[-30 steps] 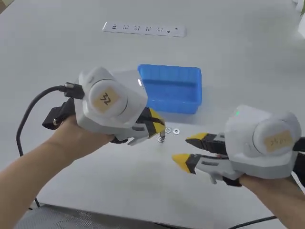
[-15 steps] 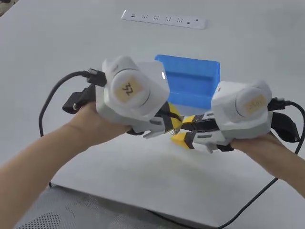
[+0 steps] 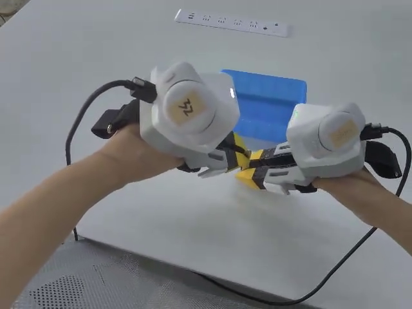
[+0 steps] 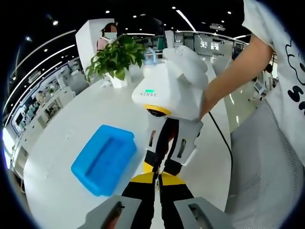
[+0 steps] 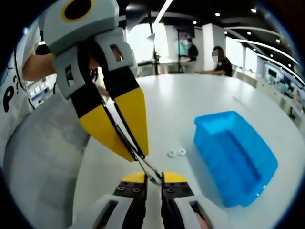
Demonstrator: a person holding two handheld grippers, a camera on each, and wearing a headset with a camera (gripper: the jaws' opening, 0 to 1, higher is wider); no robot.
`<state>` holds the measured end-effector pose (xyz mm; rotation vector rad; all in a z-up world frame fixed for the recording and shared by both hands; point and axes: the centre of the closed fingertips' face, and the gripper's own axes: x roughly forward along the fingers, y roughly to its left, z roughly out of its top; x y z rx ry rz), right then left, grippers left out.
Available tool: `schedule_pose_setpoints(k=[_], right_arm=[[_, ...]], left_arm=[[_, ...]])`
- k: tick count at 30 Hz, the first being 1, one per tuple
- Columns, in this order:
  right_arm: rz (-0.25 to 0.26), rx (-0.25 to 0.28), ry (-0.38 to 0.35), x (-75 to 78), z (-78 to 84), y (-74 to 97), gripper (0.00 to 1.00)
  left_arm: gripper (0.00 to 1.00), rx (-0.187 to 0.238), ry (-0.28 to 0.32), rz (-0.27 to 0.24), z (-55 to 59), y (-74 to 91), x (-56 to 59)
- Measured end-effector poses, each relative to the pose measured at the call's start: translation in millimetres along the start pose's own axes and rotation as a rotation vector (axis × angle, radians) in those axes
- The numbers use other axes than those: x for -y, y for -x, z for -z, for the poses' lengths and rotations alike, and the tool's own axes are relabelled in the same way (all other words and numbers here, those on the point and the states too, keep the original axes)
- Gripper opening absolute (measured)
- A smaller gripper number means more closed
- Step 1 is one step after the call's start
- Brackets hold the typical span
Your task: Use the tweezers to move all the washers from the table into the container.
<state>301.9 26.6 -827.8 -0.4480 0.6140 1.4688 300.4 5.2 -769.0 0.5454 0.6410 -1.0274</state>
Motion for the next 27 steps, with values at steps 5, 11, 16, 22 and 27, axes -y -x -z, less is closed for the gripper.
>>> schedule_pose_setpoints(k=[5, 11, 16, 22, 27], right_arm=[[0.010, 0.026, 0.019, 1.1, -15.7, 7.5, 0.06], [0.022, 0.068, 0.079, -0.5, -44.8, 19.9, 0.06], [0.035, 0.105, 0.107, 5.6, -69.2, 25.9, 0.04], [0.053, 0.142, 0.115, 24.1, -84.3, 20.9, 0.04], [0.059, 0.129, 0.135, 27.5, -83.7, 19.3, 0.04]], left_arm=[[0.00, 0.010, -0.007, -0.020, -9.4, 12.7, -6.8], [0.00, 0.026, -0.007, -0.026, -30.2, 33.9, -13.7], [0.00, 0.032, -0.056, -0.044, -41.6, 46.7, -23.7], [0.00, 0.020, -0.096, -0.077, -44.8, 48.6, -39.7], [0.00, 0.023, -0.077, -0.078, -43.9, 47.8, -46.8]])
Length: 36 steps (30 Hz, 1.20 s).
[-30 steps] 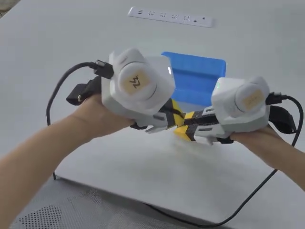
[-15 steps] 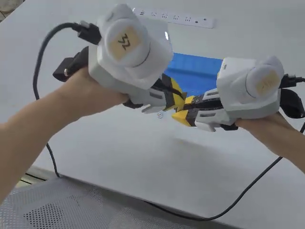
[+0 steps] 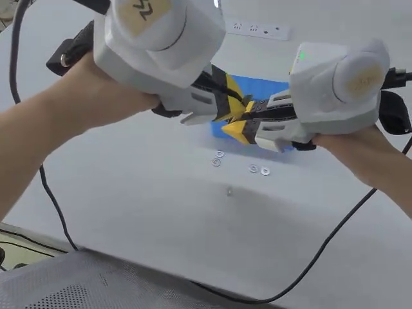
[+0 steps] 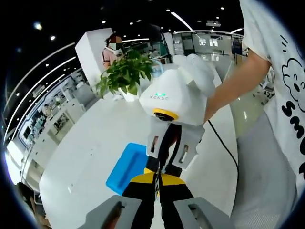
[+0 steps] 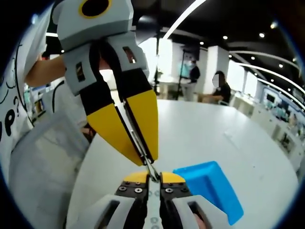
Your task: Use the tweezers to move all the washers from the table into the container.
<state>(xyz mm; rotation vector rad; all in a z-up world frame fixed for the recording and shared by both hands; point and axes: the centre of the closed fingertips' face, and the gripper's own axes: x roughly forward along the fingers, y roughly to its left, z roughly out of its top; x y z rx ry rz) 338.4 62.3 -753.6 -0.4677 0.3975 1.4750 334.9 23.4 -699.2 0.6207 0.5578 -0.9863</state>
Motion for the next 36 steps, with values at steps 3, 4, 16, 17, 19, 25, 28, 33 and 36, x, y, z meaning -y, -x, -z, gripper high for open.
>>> schedule_pose_setpoints(k=[3, 4, 16, 17, 19, 25, 28, 33, 36], right_arm=[[0.001, -0.006, -0.009, -2.7, 3.0, 1.1, 0.05], [0.003, -0.014, -0.021, -3.7, 5.3, 1.6, 0.06], [-0.018, -0.018, -0.084, -37.0, 25.6, 1.4, 0.08], [-0.019, -0.014, -0.097, -37.9, 26.1, 0.6, 0.08], [-0.027, -0.009, -0.121, -41.3, 28.3, -1.6, 0.08], [-0.042, -0.034, -0.140, -50.2, 40.2, -10.8, 0.08], [-0.051, -0.043, -0.146, -52.5, 45.6, -14.7, 0.08], [-0.056, -0.057, -0.158, -53.3, 53.7, -18.3, 0.08], [-0.065, -0.064, -0.178, -55.0, 59.5, -20.4, 0.08]], left_arm=[[0.00, -0.004, -0.005, 0.003, 0.9, -0.2, 5.2], [0.00, -0.008, -0.007, 0.004, 2.5, -0.1, 6.4], [0.00, -0.026, 0.035, 0.040, 18.4, -2.1, 35.8], [0.00, -0.026, 0.039, 0.040, 18.9, -2.2, 36.9], [0.00, -0.037, 0.045, 0.043, 22.2, -2.2, 40.4], [0.00, -0.056, 0.065, 0.055, 34.1, -7.8, 47.2], [0.00, -0.068, 0.073, 0.058, 41.2, -10.9, 50.0], [0.00, -0.068, 0.098, 0.060, 47.5, -16.7, 53.1], [0.00, -0.074, 0.112, 0.069, 50.1, -20.4, 54.5]])
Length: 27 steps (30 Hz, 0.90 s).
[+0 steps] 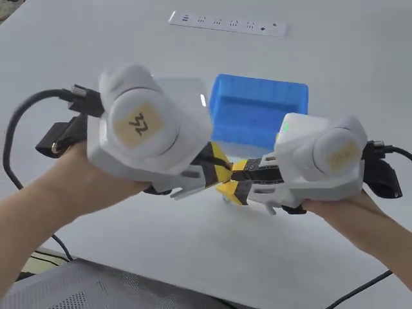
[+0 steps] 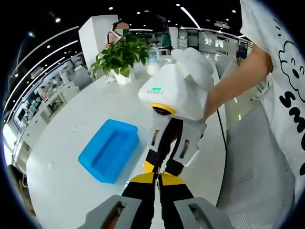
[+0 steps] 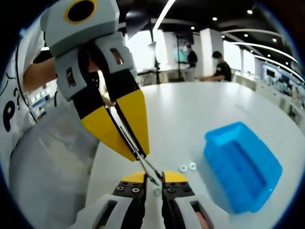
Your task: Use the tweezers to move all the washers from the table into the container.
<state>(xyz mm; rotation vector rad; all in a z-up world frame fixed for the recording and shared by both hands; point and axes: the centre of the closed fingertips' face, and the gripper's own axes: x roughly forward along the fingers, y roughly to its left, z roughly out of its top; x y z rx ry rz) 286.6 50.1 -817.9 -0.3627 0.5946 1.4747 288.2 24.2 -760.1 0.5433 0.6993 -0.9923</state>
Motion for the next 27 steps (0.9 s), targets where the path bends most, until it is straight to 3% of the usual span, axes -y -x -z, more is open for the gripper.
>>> schedule_pose_setpoints(k=[11, 27], right_arm=[[-0.018, -0.017, -0.016, -2.9, 8.5, -5.1, 0.08], [-0.019, -0.019, -0.032, -0.9, 10.9, -8.2, 0.09]], left_arm=[[0.00, -0.005, 0.036, 0.016, 7.6, -4.4, 3.2], [0.00, 0.001, 0.059, 0.013, 9.8, -9.2, 1.2]])
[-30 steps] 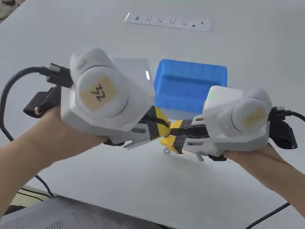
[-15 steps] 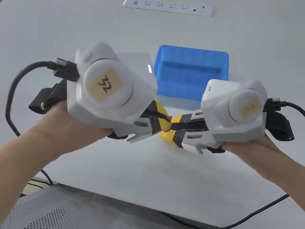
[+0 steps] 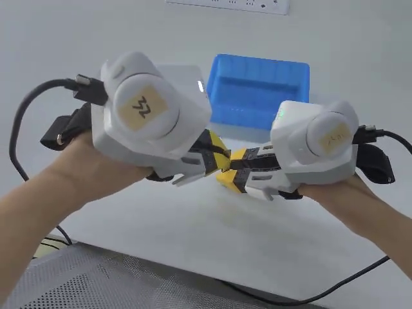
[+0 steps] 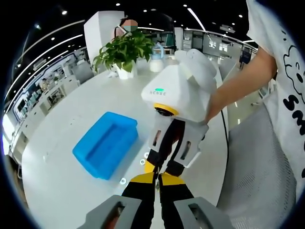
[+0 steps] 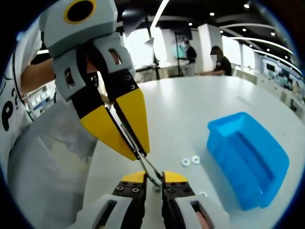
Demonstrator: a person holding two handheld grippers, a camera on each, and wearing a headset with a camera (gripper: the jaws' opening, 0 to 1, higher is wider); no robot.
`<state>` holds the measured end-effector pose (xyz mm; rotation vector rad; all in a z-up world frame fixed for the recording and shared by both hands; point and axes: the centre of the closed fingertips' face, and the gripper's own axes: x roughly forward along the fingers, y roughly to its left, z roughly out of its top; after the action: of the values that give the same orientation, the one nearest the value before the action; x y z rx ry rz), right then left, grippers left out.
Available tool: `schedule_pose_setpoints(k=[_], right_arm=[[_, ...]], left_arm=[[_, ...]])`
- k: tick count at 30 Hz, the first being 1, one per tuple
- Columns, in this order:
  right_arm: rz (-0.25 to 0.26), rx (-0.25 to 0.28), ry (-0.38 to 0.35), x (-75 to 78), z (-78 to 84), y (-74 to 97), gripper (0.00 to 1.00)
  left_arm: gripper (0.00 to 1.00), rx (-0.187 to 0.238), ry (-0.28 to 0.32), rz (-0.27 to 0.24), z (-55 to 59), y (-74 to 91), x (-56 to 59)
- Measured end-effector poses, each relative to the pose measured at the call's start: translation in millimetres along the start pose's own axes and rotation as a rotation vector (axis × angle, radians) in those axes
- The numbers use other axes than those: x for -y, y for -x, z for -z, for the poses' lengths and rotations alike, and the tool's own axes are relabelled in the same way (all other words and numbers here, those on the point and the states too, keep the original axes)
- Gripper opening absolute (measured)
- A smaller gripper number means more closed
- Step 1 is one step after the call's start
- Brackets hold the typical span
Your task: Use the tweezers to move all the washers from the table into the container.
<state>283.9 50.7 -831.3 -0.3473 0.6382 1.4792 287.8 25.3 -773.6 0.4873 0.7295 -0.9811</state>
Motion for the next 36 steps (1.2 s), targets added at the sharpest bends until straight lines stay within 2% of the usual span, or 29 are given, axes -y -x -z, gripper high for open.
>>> schedule_pose_setpoints(k=[4, 7, 12, 18, 24, 31, 34, 36], right_arm=[[-0.008, -0.008, 0.007, -0.9, 1.2, 0.4, 0.07], [0.014, -0.019, 0.060, -0.5, 1.4, 1.1, 0.06], [0.034, -0.029, 0.068, 1.5, 1.1, 3.2, 0.05], [0.037, -0.014, 0.077, -3.8, -8.8, 12.2, 0.06], [0.058, 0.002, 0.096, -6.6, -20.7, 23.3, 0.06], [0.092, 0.018, 0.096, 5.5, -33.2, 32.5, 0.06], [0.129, 0.025, 0.107, 14.9, -41.3, 34.3, 0.06], [0.134, 0.029, 0.108, 18.0, -44.5, 34.2, 0.06]], left_arm=[[0.00, 0.003, 0.002, 0.006, -2.0, -1.7, 2.6], [0.00, -0.001, -0.011, 0.003, -3.5, -2.9, 2.4], [0.00, -0.012, -0.009, 0.001, -2.6, -1.2, 1.9], [0.00, 0.006, -0.020, -0.010, -13.2, 10.9, 4.4], [0.00, 0.010, -0.061, -0.021, -25.0, 20.9, 5.8], [0.00, 0.028, -0.098, -0.040, -39.8, 25.4, -3.7], [0.00, 0.034, -0.115, -0.056, -45.1, 26.1, -10.9], [0.00, 0.036, -0.126, -0.065, -48.3, 27.4, -15.6]])
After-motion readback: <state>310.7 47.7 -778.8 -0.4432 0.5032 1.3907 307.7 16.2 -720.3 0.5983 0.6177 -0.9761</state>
